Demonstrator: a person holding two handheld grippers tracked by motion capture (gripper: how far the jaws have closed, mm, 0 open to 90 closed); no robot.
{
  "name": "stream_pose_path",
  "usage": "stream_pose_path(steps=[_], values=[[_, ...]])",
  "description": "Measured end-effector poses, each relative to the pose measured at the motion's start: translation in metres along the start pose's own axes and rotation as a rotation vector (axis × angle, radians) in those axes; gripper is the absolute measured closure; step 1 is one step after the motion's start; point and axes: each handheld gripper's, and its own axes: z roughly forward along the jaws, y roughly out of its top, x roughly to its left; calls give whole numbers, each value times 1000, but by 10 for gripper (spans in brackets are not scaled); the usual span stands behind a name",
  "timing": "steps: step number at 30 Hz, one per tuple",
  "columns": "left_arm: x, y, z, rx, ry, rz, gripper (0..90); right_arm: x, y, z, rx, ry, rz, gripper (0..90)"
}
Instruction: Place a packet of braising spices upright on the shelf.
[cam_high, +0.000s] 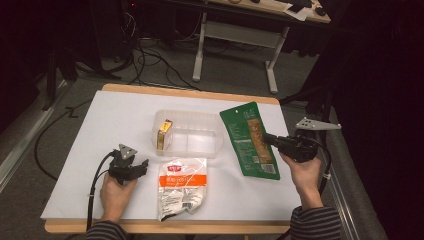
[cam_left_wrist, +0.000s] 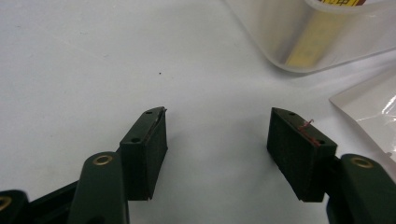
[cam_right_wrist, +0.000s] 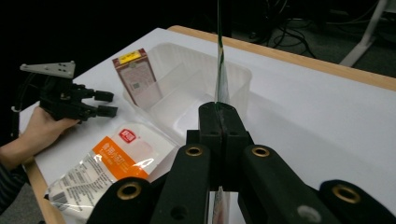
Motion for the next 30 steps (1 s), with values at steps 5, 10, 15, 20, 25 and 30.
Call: stream_pose_path(steps=[5,10,15,20,25,30], values=[[0,0,0,0,0,0,385,7,4,1,-13,38,-10,900],[0,0,0,0,0,0,385,14,9,7,-1,67,-24,900],[0,0,0,-1,1,0,385,20,17,15,-7,97,-25,900],[0,0,0,-1,2,1,385,25,26,26,-12,122,-29,900],[0,0,0,-1,2,1,385,28,35,40,-9,138,-27,900],[0,0,0,-1,2,1,385,32,45,52,-9,129,-34,900]])
